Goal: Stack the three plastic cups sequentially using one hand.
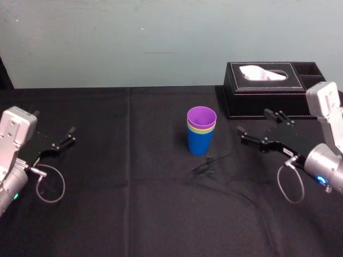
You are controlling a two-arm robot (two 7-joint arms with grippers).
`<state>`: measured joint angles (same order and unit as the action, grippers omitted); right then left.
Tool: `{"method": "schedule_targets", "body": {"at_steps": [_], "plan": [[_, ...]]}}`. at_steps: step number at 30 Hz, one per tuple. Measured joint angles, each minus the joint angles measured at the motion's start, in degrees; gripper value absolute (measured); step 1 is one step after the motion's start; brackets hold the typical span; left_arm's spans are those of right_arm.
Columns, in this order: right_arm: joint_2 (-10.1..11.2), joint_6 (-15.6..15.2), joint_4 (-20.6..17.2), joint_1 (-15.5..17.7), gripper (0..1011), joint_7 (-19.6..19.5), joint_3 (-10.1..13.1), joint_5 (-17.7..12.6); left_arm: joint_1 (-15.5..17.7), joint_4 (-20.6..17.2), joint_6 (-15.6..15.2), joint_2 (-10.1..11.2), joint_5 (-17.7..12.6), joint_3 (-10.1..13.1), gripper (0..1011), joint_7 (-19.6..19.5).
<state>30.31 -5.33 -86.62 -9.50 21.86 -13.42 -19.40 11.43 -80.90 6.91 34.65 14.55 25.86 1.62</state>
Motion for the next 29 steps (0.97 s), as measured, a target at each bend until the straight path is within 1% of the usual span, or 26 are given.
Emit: {"method": "schedule_targets", "body": {"at_steps": [8,29], "plan": [[0.9,1.6,2.1,2.4,1002,1.0,1.9,-0.6,0.0,0.0,0.0,0.0,0.0,0.0,1010,0.0],[0.9,1.5,1.9,2.3,1003,1.1,1.8,-0.6,0.0,0.0,0.0,0.0,0.0,0.0,1010,0.0]]}}
